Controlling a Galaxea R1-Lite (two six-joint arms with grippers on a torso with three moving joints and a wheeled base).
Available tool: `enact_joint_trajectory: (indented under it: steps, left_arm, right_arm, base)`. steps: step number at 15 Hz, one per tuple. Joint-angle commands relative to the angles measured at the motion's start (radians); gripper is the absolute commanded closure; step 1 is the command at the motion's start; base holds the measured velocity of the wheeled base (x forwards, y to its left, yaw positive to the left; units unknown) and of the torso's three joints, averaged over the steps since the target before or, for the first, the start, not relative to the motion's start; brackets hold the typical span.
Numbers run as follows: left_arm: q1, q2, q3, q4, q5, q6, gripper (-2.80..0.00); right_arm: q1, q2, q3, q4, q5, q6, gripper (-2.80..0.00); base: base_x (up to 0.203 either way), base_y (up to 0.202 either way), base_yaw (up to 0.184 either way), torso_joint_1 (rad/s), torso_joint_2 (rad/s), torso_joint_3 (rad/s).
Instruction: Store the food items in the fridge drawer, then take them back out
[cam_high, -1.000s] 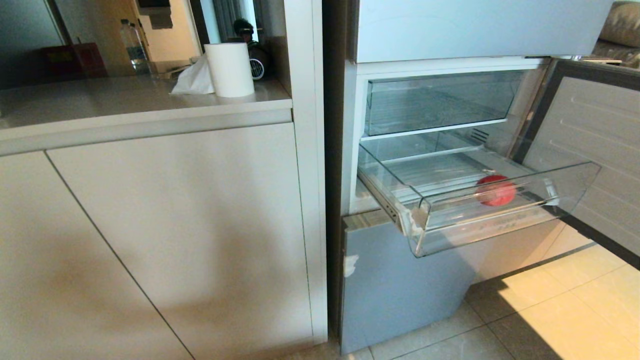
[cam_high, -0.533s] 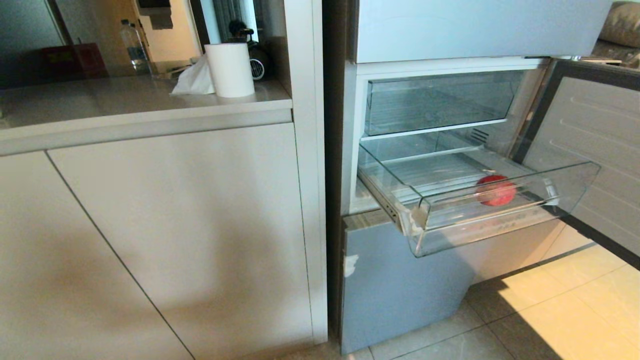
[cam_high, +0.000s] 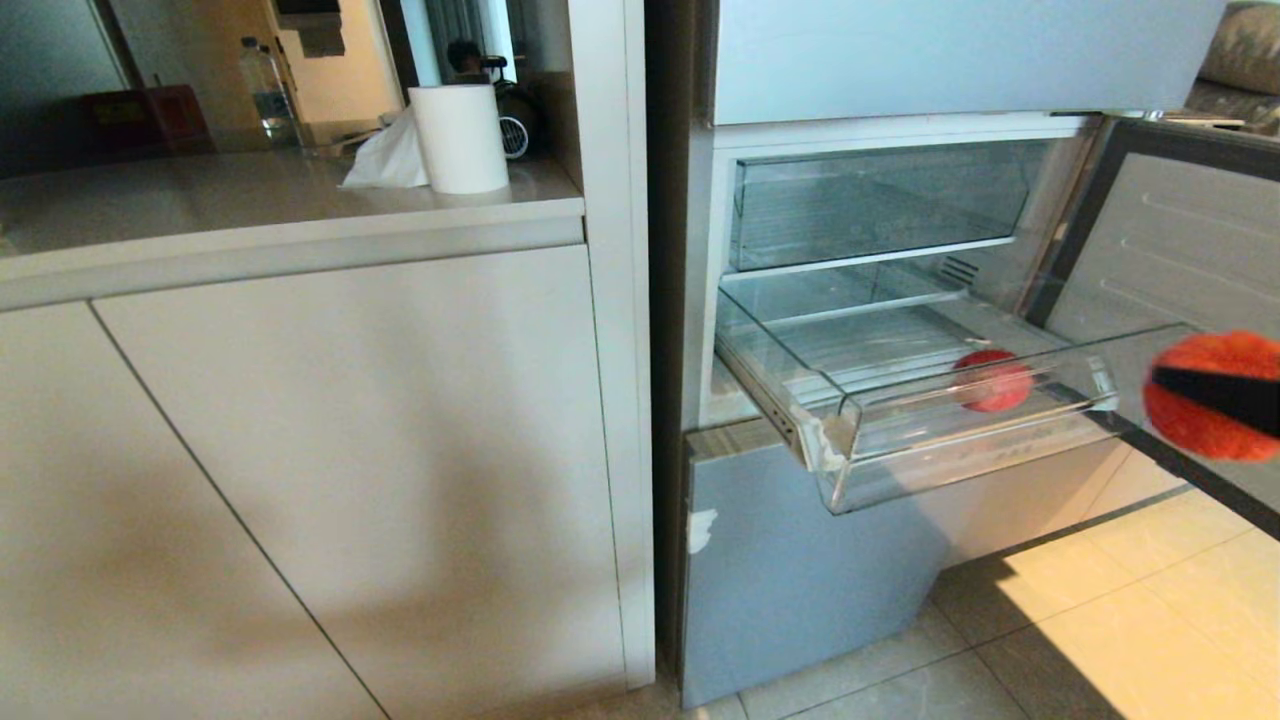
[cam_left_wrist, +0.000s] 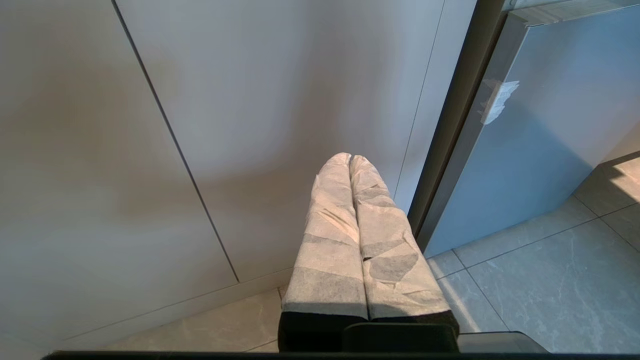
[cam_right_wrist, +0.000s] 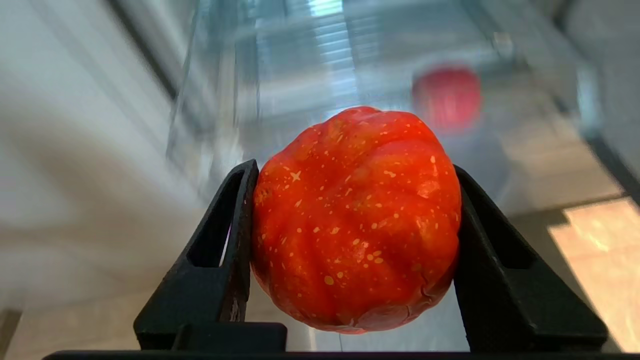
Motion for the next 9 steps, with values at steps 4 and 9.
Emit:
enact_joint_trajectory:
  steps: [4,9]
  left_arm:
    - [0.002,-0.001,0.0,0.001,0.0,0.0,0.0]
    - [0.001,-0.001,0.0,0.001,0.0,0.0,0.0]
  right_arm:
    - [0.012,0.608,-0.454,-0.031,0.021,0.005,0.0]
    - [0.073,0.896,-0.75,-0.025,0.02,0.009,0.0]
  base:
    - [0.0,0.0,0.0,0.0,0.0,0.0]
    - [0.0,0.0,0.0,0.0,0.0,0.0]
